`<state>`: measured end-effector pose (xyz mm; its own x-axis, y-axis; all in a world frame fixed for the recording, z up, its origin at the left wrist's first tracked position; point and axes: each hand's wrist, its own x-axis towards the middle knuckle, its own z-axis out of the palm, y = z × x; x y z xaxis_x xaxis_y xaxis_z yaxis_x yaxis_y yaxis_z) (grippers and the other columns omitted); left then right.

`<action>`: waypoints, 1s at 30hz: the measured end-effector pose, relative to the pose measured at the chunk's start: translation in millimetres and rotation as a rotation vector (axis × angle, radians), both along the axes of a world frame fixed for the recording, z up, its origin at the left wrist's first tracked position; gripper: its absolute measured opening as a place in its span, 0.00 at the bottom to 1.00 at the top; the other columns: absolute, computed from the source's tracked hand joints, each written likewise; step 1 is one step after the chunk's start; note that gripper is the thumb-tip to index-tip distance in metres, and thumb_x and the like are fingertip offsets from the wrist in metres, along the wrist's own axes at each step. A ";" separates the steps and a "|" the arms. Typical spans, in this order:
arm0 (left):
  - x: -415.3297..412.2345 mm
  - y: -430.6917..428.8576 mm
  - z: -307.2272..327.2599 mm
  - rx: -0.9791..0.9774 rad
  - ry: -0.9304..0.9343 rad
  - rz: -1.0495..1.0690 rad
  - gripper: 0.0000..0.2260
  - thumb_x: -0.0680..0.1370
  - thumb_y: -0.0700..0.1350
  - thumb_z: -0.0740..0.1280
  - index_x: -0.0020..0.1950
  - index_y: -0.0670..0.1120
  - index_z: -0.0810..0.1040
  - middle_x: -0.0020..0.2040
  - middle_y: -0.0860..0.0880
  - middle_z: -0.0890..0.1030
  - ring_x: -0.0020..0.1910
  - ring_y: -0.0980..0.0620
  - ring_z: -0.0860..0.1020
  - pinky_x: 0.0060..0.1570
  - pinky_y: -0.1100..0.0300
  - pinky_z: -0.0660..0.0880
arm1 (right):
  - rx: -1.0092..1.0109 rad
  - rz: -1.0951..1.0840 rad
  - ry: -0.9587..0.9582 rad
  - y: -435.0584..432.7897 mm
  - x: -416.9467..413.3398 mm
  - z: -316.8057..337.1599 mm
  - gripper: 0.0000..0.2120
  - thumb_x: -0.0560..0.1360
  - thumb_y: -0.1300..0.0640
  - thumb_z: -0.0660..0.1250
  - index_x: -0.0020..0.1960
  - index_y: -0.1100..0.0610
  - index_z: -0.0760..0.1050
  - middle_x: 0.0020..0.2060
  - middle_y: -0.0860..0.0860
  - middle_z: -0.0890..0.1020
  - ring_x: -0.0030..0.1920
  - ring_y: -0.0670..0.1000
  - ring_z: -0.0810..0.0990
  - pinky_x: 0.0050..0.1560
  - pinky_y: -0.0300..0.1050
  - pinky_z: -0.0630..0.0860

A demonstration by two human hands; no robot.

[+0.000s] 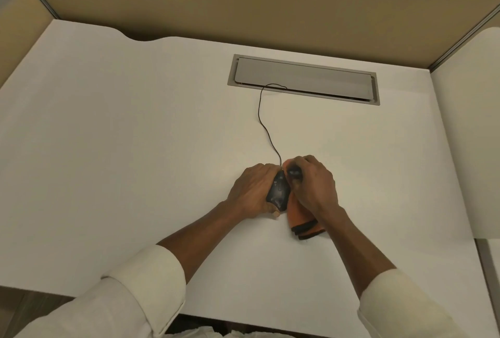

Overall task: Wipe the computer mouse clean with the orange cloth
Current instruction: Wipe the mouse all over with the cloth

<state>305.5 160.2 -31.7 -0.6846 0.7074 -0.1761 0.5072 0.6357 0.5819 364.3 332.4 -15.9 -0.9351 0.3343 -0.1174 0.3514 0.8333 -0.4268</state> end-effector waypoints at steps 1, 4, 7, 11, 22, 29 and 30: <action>0.1 -0.1 -0.8 -0.001 0.004 -0.003 0.37 0.66 0.56 0.82 0.70 0.47 0.73 0.63 0.48 0.79 0.60 0.46 0.77 0.62 0.51 0.73 | -0.010 0.008 0.006 0.0 0.4 -0.4 0.09 0.80 0.57 0.69 0.59 0.51 0.81 0.57 0.50 0.82 0.54 0.57 0.81 0.52 0.53 0.81; 0.2 -0.2 -3.0 0.000 0.000 -0.004 0.37 0.68 0.56 0.81 0.72 0.48 0.72 0.64 0.48 0.79 0.62 0.46 0.76 0.65 0.52 0.72 | -0.028 0.025 0.044 -7.4 15.0 -0.1 0.14 0.79 0.59 0.68 0.62 0.50 0.81 0.61 0.48 0.81 0.58 0.55 0.80 0.54 0.53 0.80; 0.1 -1.4 -2.0 0.008 -0.005 -0.014 0.37 0.67 0.56 0.82 0.72 0.48 0.71 0.65 0.48 0.78 0.63 0.46 0.76 0.66 0.51 0.72 | -0.033 0.039 0.090 -19.7 41.7 -0.5 0.22 0.76 0.63 0.69 0.68 0.50 0.79 0.65 0.48 0.80 0.60 0.56 0.79 0.53 0.51 0.80; -1.4 -3.4 -2.4 0.035 0.010 -0.020 0.40 0.64 0.56 0.83 0.72 0.50 0.72 0.64 0.50 0.79 0.61 0.47 0.76 0.63 0.53 0.72 | 0.029 0.046 0.093 -39.8 76.2 -1.0 0.29 0.75 0.64 0.72 0.75 0.52 0.75 0.70 0.51 0.78 0.62 0.58 0.79 0.48 0.54 0.83; -1.8 -3.0 -9.7 0.008 -0.001 -0.006 0.43 0.65 0.58 0.82 0.75 0.48 0.70 0.66 0.48 0.78 0.63 0.45 0.76 0.63 0.53 0.71 | 0.133 0.054 0.028 -54.4 86.7 -0.8 0.27 0.74 0.66 0.71 0.72 0.54 0.76 0.71 0.51 0.77 0.57 0.58 0.78 0.34 0.51 0.81; -2.4 -2.1 -5.6 0.015 0.019 -0.017 0.38 0.64 0.58 0.82 0.70 0.50 0.73 0.62 0.50 0.79 0.59 0.47 0.76 0.60 0.52 0.73 | -0.020 0.001 0.033 -17.8 33.5 2.4 0.12 0.77 0.59 0.69 0.59 0.49 0.81 0.60 0.48 0.81 0.54 0.56 0.81 0.49 0.51 0.80; -2.6 -1.9 -5.5 0.003 0.018 -0.018 0.38 0.64 0.58 0.82 0.69 0.49 0.72 0.62 0.50 0.79 0.59 0.47 0.76 0.60 0.51 0.74 | -0.037 0.005 0.027 -10.9 24.6 2.5 0.10 0.78 0.58 0.69 0.57 0.50 0.82 0.58 0.48 0.82 0.53 0.56 0.82 0.50 0.52 0.81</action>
<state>302.9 158.3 -37.2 -0.6747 0.7203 -0.1612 0.5293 0.6244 0.5745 388.9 321.5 -13.4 -0.9399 0.3250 -0.1048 0.3351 0.8184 -0.4669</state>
